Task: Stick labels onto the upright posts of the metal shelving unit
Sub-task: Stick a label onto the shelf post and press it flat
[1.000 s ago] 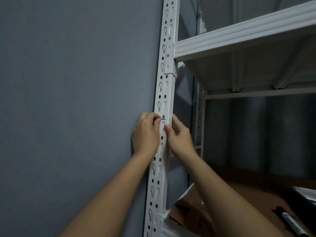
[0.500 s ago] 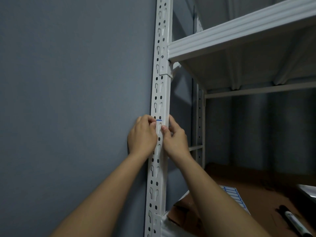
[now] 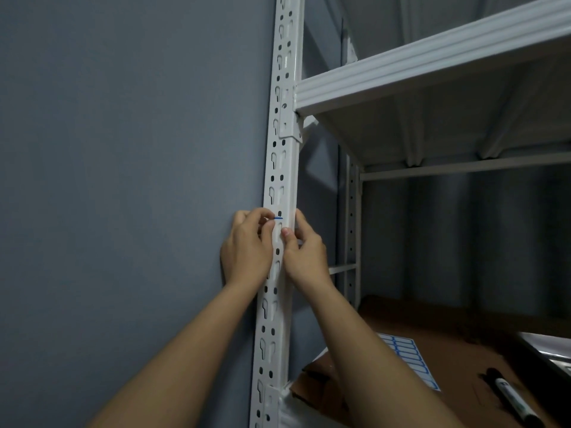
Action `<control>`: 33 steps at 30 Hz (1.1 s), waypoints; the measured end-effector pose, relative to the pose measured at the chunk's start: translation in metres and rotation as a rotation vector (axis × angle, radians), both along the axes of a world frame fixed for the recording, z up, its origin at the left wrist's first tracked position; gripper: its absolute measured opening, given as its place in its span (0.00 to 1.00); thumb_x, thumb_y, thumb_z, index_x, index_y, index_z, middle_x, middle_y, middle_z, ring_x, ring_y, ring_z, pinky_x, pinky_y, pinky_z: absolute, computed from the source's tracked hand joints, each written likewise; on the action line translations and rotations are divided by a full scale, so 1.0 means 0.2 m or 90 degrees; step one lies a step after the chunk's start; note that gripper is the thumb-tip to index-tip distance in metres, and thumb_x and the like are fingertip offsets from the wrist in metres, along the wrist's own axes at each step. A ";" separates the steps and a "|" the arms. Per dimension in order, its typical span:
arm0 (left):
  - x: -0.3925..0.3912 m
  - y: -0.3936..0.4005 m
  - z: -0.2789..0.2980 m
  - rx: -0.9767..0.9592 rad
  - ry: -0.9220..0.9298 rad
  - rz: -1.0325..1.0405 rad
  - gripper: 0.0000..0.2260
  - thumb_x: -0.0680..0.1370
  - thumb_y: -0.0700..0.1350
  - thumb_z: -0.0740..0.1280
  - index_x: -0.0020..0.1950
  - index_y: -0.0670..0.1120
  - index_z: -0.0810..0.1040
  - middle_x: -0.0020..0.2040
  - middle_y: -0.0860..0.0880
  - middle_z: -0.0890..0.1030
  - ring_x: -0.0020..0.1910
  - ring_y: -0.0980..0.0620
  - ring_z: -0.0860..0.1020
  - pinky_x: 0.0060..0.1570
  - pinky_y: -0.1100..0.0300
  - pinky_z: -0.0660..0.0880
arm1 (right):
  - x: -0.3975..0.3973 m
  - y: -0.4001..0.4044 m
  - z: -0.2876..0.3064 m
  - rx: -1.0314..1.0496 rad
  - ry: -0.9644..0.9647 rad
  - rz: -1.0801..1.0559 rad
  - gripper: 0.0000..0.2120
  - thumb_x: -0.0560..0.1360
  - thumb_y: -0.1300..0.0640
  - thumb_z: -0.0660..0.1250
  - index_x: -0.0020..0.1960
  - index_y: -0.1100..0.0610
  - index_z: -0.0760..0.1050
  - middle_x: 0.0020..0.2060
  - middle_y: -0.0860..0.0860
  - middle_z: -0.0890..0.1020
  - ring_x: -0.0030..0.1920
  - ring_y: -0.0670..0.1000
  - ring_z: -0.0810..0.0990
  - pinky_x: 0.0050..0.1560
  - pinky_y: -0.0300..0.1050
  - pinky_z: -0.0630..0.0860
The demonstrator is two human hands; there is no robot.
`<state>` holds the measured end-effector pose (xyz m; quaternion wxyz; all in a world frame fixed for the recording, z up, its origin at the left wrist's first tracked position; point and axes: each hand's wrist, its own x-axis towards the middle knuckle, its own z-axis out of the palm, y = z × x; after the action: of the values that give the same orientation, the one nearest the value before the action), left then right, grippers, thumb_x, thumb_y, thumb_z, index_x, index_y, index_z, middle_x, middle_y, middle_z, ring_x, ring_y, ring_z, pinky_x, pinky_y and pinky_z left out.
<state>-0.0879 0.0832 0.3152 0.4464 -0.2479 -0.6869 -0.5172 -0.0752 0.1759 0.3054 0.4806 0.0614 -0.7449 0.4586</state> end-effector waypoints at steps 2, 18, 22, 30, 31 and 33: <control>0.00 0.00 0.01 -0.001 -0.003 -0.008 0.05 0.79 0.47 0.63 0.52 0.53 0.78 0.50 0.54 0.75 0.44 0.55 0.76 0.41 0.63 0.66 | 0.00 0.00 0.00 -0.001 -0.004 0.000 0.23 0.77 0.49 0.59 0.72 0.40 0.63 0.60 0.47 0.81 0.57 0.50 0.80 0.59 0.55 0.77; 0.00 -0.05 0.02 -0.080 -0.023 -0.044 0.06 0.77 0.49 0.66 0.53 0.54 0.74 0.47 0.54 0.74 0.42 0.56 0.73 0.41 0.64 0.64 | -0.01 0.00 0.00 0.001 -0.003 -0.018 0.22 0.79 0.53 0.59 0.73 0.44 0.65 0.59 0.48 0.81 0.60 0.51 0.79 0.62 0.54 0.75; 0.00 -0.04 0.01 -0.056 -0.020 -0.058 0.07 0.77 0.48 0.66 0.54 0.54 0.75 0.48 0.55 0.73 0.42 0.58 0.72 0.42 0.65 0.64 | -0.02 0.01 0.00 0.002 0.006 -0.019 0.22 0.80 0.55 0.59 0.73 0.44 0.64 0.60 0.48 0.81 0.60 0.50 0.79 0.63 0.54 0.75; -0.01 -0.07 0.05 -0.139 -0.026 -0.039 0.03 0.77 0.49 0.65 0.48 0.50 0.75 0.48 0.51 0.74 0.45 0.50 0.76 0.43 0.61 0.68 | -0.02 0.00 0.00 -0.007 0.018 -0.023 0.22 0.80 0.55 0.59 0.74 0.47 0.65 0.61 0.50 0.80 0.61 0.52 0.78 0.65 0.53 0.73; -0.01 -0.07 0.05 -0.157 -0.026 -0.026 0.05 0.78 0.49 0.64 0.47 0.49 0.75 0.49 0.50 0.73 0.45 0.49 0.76 0.43 0.60 0.68 | -0.02 0.00 0.00 -0.009 0.019 -0.024 0.22 0.80 0.56 0.59 0.74 0.48 0.65 0.61 0.50 0.80 0.61 0.52 0.78 0.65 0.53 0.73; -0.01 -0.07 0.04 -0.153 -0.021 -0.019 0.05 0.78 0.49 0.64 0.47 0.48 0.75 0.49 0.50 0.73 0.45 0.48 0.76 0.43 0.59 0.68 | -0.02 0.00 0.00 -0.008 0.015 -0.027 0.23 0.80 0.55 0.59 0.74 0.46 0.64 0.60 0.49 0.81 0.61 0.52 0.78 0.64 0.53 0.73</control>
<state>-0.0891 0.0699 0.3231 0.3940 -0.3015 -0.7475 -0.4417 -0.0782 0.1751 0.3050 0.4993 0.0478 -0.7376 0.4521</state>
